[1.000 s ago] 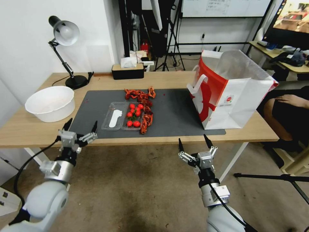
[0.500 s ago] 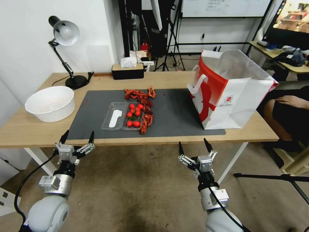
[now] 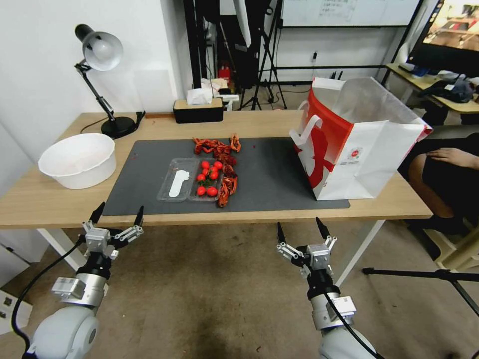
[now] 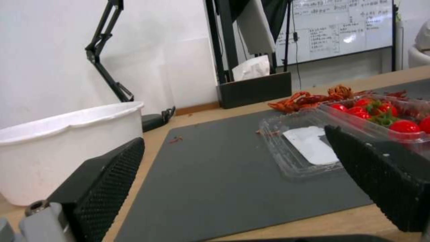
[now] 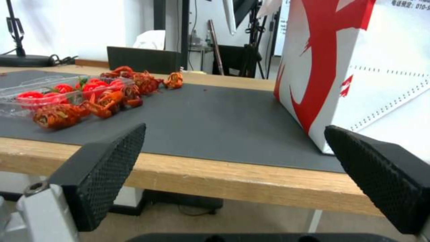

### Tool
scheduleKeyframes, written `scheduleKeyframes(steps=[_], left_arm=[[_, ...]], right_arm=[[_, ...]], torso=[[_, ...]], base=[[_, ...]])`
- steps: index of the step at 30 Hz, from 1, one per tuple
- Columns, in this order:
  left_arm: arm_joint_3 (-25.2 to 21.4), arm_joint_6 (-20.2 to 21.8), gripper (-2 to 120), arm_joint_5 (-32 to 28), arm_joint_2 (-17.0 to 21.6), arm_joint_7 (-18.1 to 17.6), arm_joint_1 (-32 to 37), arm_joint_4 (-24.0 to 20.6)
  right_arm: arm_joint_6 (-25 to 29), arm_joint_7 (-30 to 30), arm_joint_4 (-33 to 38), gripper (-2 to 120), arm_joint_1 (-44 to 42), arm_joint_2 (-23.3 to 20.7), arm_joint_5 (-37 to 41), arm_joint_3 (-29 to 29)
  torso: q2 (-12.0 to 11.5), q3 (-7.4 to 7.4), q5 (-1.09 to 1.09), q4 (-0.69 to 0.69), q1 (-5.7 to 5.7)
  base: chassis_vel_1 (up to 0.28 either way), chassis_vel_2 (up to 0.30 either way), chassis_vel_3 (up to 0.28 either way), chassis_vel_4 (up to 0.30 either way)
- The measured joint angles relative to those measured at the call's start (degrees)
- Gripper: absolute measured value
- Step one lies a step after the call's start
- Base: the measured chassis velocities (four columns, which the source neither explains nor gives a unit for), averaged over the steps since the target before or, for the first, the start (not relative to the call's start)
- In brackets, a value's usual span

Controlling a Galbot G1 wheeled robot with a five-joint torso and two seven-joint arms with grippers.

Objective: Pick up the trash from the table and place it into the takeout bag.

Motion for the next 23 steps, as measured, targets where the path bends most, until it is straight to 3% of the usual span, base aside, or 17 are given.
scheduleKeyframes(steps=[23], left_arm=[[0.37,-1.01,100,0.44,-0.3,0.71,0.42,1.33]], right_arm=[[0.06,0.5,-1.23,100,-0.4,1.0,0.01,-0.22]], torso=[[0.0,0.0,0.0,0.0,0.0]], base=[[0.0,0.0,0.0,0.0]])
